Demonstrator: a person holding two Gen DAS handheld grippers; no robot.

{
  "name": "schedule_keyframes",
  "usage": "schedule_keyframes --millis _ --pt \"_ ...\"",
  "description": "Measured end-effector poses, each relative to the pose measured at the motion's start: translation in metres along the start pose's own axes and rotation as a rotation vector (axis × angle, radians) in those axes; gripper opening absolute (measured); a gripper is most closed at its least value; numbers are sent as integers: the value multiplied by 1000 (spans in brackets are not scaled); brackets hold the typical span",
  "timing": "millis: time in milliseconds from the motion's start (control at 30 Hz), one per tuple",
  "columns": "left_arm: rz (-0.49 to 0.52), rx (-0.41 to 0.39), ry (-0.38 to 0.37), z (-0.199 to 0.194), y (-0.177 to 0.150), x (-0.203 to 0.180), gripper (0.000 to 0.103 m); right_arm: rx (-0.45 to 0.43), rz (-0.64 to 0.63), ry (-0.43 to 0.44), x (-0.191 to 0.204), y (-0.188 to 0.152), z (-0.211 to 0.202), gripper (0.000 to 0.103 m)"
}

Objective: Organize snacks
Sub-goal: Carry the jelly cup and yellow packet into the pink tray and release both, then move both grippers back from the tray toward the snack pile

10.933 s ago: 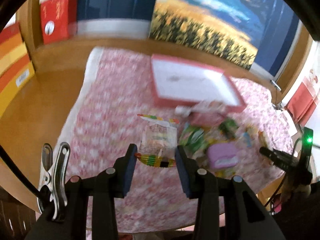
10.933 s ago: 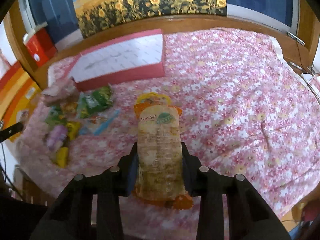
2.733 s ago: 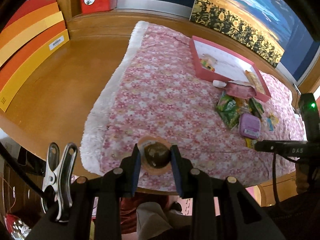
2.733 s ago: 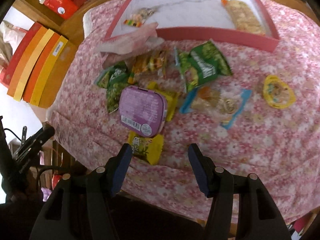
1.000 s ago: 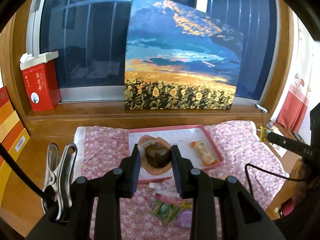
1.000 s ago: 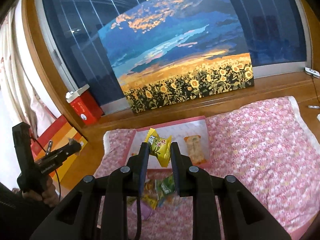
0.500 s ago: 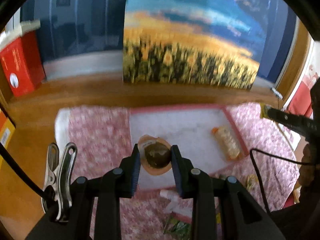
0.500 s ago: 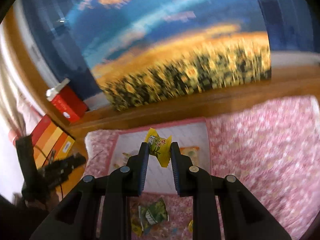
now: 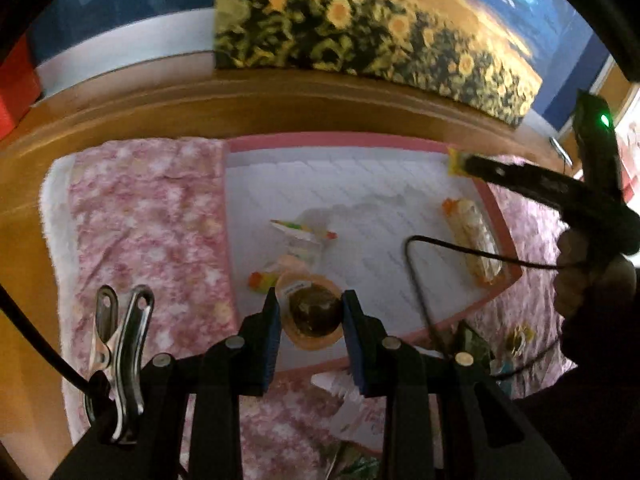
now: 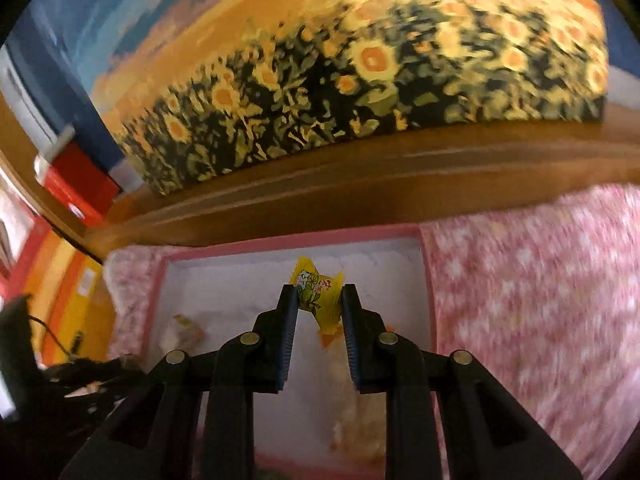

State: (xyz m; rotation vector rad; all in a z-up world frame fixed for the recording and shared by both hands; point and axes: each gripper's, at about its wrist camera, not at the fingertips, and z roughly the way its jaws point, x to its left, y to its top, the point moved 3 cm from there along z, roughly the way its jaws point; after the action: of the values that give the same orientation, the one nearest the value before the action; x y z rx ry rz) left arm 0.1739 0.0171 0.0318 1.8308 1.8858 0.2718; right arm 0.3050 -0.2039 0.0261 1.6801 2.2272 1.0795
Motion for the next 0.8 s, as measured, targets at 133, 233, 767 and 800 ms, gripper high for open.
schedule_keyframes --millis 133,233,767,800 --pt "-31 43 -1 18 -2 5 31 41 -45 -115 -9 -5 22 25" --pt "-54 59 38 24 -2 11 32 76 -20 -131 -17 -8 28 42" --pt "-23 -144 101 -56 -21 -5 62 -60 -19 -107 16 -18 -67 54" --pt "-18 -157 102 -61 -22 -8 62 -65 -28 -108 20 -21 -74 54"
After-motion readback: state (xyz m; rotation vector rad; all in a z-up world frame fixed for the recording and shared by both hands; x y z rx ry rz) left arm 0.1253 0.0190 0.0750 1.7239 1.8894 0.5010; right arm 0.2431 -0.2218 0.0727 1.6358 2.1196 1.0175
